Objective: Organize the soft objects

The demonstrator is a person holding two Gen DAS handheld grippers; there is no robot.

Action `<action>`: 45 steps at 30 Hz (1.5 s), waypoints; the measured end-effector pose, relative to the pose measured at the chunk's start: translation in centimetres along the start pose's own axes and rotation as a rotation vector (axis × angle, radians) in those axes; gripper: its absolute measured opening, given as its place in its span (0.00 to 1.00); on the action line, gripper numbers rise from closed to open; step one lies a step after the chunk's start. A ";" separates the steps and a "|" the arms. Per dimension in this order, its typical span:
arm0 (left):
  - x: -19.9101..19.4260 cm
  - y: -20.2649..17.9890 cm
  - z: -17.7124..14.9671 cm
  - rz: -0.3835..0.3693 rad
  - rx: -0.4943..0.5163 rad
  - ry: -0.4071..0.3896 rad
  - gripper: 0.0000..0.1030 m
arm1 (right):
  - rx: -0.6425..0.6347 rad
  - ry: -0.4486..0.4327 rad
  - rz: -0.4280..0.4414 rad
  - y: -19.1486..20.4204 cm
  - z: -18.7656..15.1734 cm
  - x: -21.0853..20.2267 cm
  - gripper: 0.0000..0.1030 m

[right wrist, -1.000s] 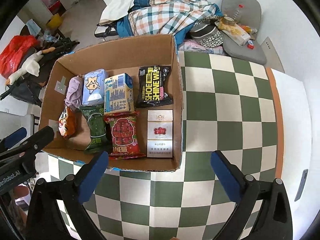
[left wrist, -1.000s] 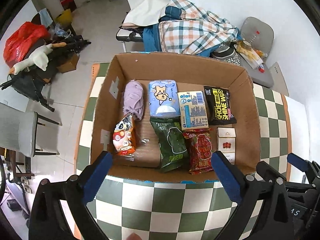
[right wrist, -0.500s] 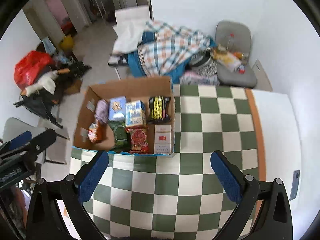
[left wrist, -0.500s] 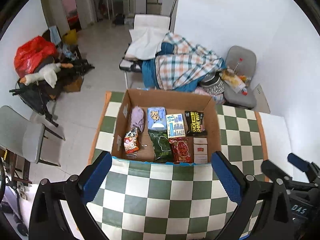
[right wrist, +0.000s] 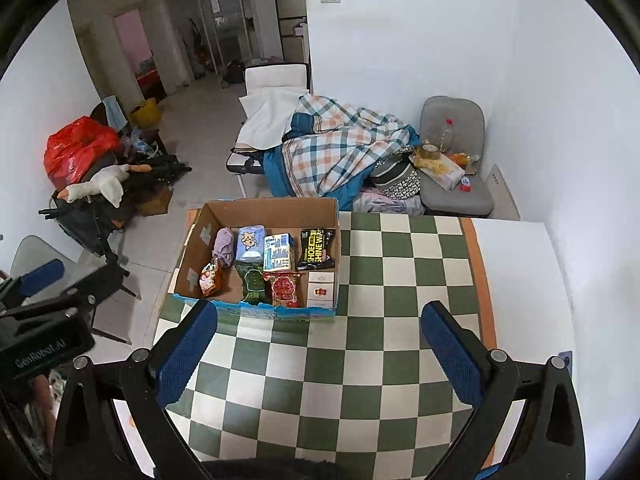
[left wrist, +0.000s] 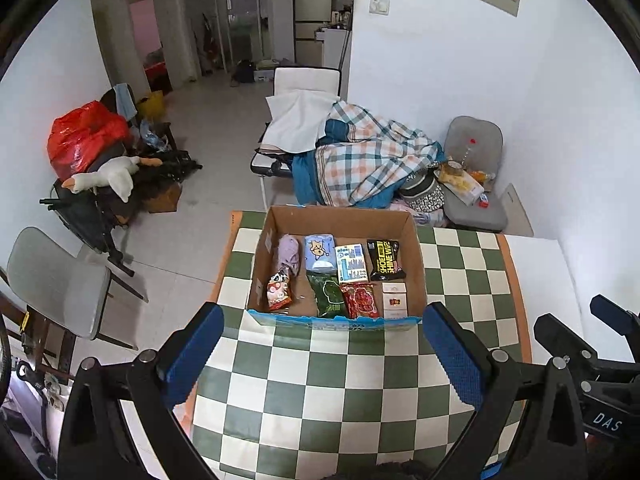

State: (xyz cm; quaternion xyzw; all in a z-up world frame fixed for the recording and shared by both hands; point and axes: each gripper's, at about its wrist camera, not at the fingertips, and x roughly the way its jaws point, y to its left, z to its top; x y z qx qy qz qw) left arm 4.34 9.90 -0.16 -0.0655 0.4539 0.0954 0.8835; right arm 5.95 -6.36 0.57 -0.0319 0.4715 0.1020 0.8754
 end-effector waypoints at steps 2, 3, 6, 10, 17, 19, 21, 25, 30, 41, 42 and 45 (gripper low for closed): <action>-0.4 0.2 -0.1 0.000 -0.009 -0.005 0.99 | 0.004 -0.003 -0.001 0.0 -0.1 -0.3 1.00; -0.5 0.2 -0.1 0.001 -0.010 -0.007 0.99 | 0.006 -0.005 -0.005 -0.1 -0.2 -0.5 1.00; -0.6 0.1 -0.4 0.007 -0.011 -0.009 0.99 | 0.017 -0.014 -0.005 -0.4 -0.2 -1.1 1.00; -0.6 0.0 -0.5 0.006 -0.003 -0.006 0.99 | 0.018 -0.025 -0.011 -0.6 -0.1 -1.8 1.00; -1.0 -0.4 -0.7 0.000 0.009 -0.009 0.99 | 0.018 -0.031 -0.015 -0.8 0.2 -2.1 1.00; -1.1 -0.5 -0.6 -0.002 0.013 -0.011 0.99 | 0.021 -0.033 -0.020 -0.8 0.4 -2.1 1.00; -1.1 -0.6 -0.6 -0.003 0.014 -0.011 0.99 | 0.024 -0.037 -0.023 -0.9 0.6 -2.3 1.00; -1.2 -0.7 -0.5 -0.005 0.015 -0.010 0.99 | 0.028 -0.042 -0.029 -1.1 0.7 -2.4 1.00; -1.2 -0.8 -0.5 -0.002 0.015 -0.013 0.99 | 0.030 -0.046 -0.030 -1.2 0.8 -2.4 1.00; -1.2 -0.8 -0.6 0.001 0.013 -0.008 0.99 | 0.041 -0.053 -0.046 -1.5 0.7 -2.1 1.00; -1.3 -0.7 -0.3 0.000 0.014 -0.007 0.99 | 0.041 -0.054 -0.046 -1.6 0.7 -2.0 1.00; -1.3 -0.7 -0.1 -0.001 0.015 -0.008 0.99 | 0.041 -0.054 -0.043 -1.6 0.7 -2.0 1.00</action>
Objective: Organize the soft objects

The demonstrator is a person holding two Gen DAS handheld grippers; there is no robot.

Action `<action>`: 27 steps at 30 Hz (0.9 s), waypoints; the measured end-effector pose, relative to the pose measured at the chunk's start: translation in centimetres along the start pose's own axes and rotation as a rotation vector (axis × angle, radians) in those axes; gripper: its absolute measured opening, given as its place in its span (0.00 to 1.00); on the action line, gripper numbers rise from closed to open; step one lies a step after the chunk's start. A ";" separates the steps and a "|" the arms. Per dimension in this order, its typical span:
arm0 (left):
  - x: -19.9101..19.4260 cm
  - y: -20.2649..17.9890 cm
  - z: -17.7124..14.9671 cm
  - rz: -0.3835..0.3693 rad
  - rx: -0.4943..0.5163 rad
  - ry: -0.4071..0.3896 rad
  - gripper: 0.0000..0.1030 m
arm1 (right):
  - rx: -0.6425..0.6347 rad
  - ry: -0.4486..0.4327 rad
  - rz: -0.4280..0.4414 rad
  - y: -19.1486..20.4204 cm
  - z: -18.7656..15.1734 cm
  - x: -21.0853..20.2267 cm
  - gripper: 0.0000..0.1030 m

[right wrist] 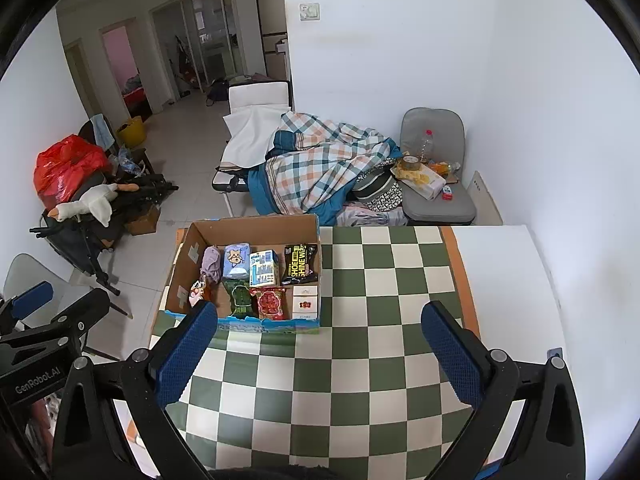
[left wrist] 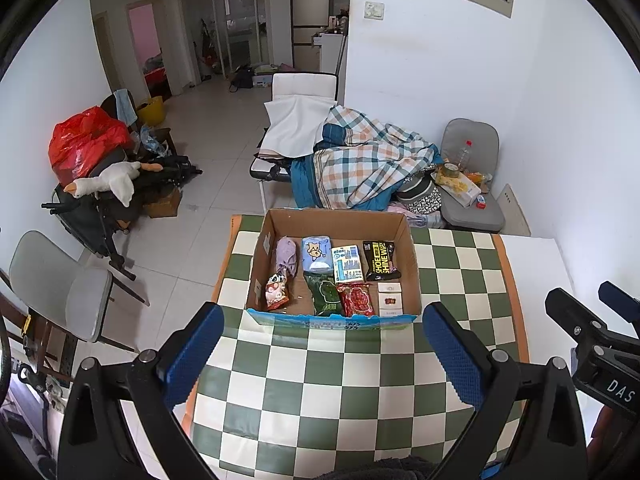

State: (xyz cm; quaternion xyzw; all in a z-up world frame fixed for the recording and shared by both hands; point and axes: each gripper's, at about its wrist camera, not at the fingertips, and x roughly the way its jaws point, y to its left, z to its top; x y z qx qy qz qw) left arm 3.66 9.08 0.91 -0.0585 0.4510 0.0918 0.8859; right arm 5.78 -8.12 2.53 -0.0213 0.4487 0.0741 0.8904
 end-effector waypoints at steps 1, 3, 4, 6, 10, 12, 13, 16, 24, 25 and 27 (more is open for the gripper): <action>0.0 0.0 0.0 0.002 0.001 0.000 0.99 | 0.002 0.002 0.000 0.0 0.0 0.1 1.00; -0.1 0.0 0.1 0.002 0.002 -0.001 0.99 | 0.000 -0.002 -0.002 -0.1 -0.1 -0.1 1.00; -0.1 0.0 0.2 0.003 0.002 -0.001 0.99 | 0.001 -0.002 0.000 0.0 -0.1 -0.1 1.00; -0.1 0.1 0.2 0.002 0.001 0.000 0.99 | -0.001 -0.004 -0.002 -0.1 -0.1 0.0 1.00; -0.3 0.2 0.3 0.001 0.000 0.003 0.99 | -0.001 -0.001 0.000 0.0 -0.2 0.0 1.00; -0.3 0.2 0.4 0.003 0.001 0.005 0.99 | 0.000 0.002 0.000 -0.1 -0.3 0.1 1.00; -0.4 0.2 0.4 0.004 0.001 0.006 0.99 | 0.000 0.004 0.000 -0.2 -0.3 0.2 1.00; -0.3 0.1 0.2 0.001 -0.001 0.008 0.99 | 0.000 0.004 -0.003 -0.5 -0.4 0.4 1.00; 0.0 0.1 -0.3 -0.002 0.001 0.018 0.99 | -0.001 0.007 -0.010 -0.6 -0.9 0.5 1.00; 0.1 0.1 -0.3 -0.003 0.001 0.019 0.99 | 0.000 0.008 -0.011 -0.5 -1.0 0.5 1.00; 0.2 0.1 -0.5 -0.004 0.005 0.022 0.99 | -0.001 0.007 -0.014 -0.5 -1.1 0.6 1.00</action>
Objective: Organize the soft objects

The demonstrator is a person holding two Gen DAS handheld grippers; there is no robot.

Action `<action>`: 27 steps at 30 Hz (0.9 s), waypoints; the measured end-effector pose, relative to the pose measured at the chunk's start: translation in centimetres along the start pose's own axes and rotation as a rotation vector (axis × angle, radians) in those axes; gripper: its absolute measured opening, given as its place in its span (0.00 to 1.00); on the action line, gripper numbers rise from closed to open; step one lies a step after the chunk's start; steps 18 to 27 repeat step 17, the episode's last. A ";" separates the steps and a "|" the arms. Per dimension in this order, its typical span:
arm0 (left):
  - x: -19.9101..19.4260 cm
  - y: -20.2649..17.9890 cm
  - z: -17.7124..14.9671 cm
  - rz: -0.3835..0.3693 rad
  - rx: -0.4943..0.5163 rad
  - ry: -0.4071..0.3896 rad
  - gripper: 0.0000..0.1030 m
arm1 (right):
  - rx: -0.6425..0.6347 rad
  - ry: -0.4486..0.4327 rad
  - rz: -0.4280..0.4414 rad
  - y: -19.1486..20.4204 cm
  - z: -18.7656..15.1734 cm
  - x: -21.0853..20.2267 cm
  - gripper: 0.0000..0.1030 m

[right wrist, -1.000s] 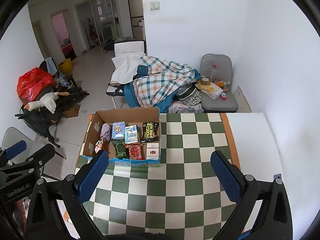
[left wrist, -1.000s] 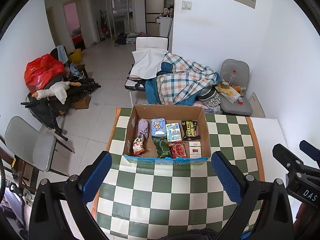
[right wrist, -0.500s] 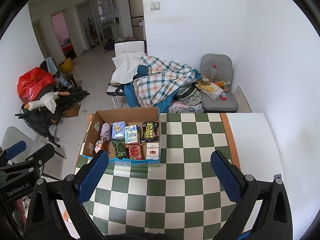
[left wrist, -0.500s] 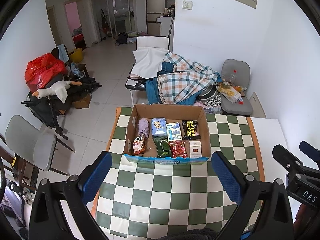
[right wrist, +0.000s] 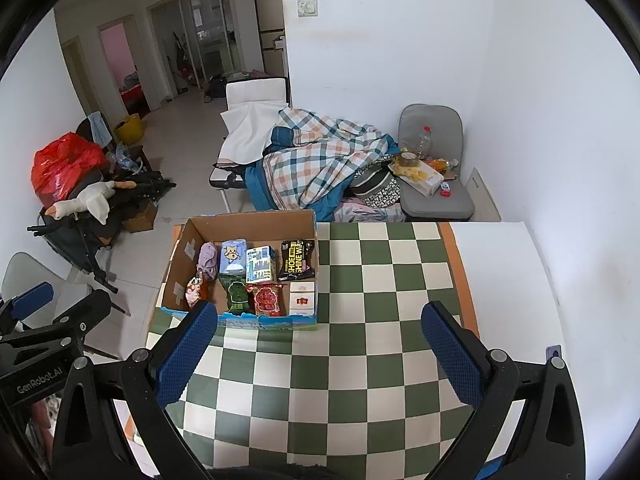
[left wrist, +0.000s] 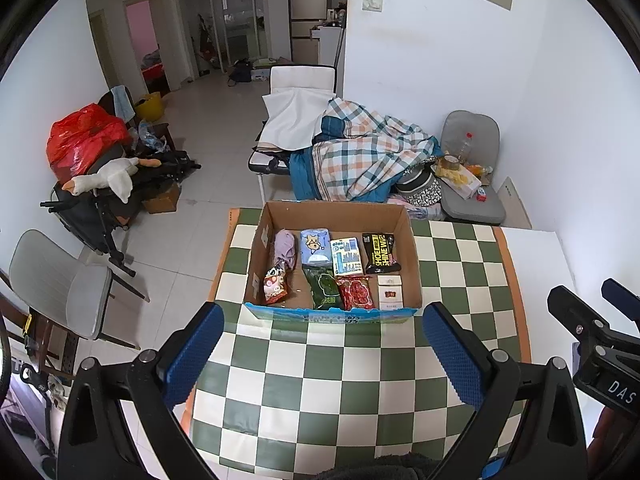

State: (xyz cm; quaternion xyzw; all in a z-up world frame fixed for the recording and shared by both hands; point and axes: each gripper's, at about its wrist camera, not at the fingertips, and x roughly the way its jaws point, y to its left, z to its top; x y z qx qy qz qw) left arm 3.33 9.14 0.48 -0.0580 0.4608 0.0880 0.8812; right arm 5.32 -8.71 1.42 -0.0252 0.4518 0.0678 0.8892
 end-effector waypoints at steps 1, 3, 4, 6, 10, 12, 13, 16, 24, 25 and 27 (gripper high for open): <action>0.0 0.0 0.0 0.001 0.000 0.001 0.99 | -0.001 0.000 -0.001 0.1 0.0 0.0 1.00; 0.0 0.0 0.0 0.000 -0.002 0.001 0.99 | 0.000 0.003 0.003 0.0 -0.1 0.1 1.00; 0.0 0.0 -0.1 0.000 -0.003 0.001 0.99 | -0.002 0.003 0.002 0.0 -0.1 0.1 1.00; 0.1 0.1 0.0 0.000 -0.001 0.003 0.99 | -0.001 0.001 0.001 0.1 -0.2 0.1 1.00; 0.2 0.2 0.0 -0.001 0.000 0.004 0.99 | -0.001 0.003 0.001 0.1 -0.2 0.1 1.00; 0.2 0.2 0.0 0.000 0.002 0.003 0.99 | -0.002 0.005 0.002 0.1 -0.2 0.1 1.00; 0.2 0.3 0.0 0.000 0.002 0.002 0.99 | -0.002 0.006 0.002 0.1 -0.2 0.2 1.00; 0.3 0.3 -0.1 -0.001 0.002 0.002 0.99 | 0.000 0.002 0.001 0.2 -0.1 0.1 1.00; 0.3 0.4 -0.1 -0.001 0.002 0.001 0.99 | 0.000 0.002 0.000 0.2 -0.1 0.1 1.00; 0.3 0.4 -0.1 -0.001 0.002 0.001 0.99 | 0.000 0.002 0.000 0.2 -0.1 0.1 1.00; 0.3 0.4 -0.1 -0.001 0.002 0.001 0.99 | 0.000 0.002 0.000 0.2 -0.1 0.1 1.00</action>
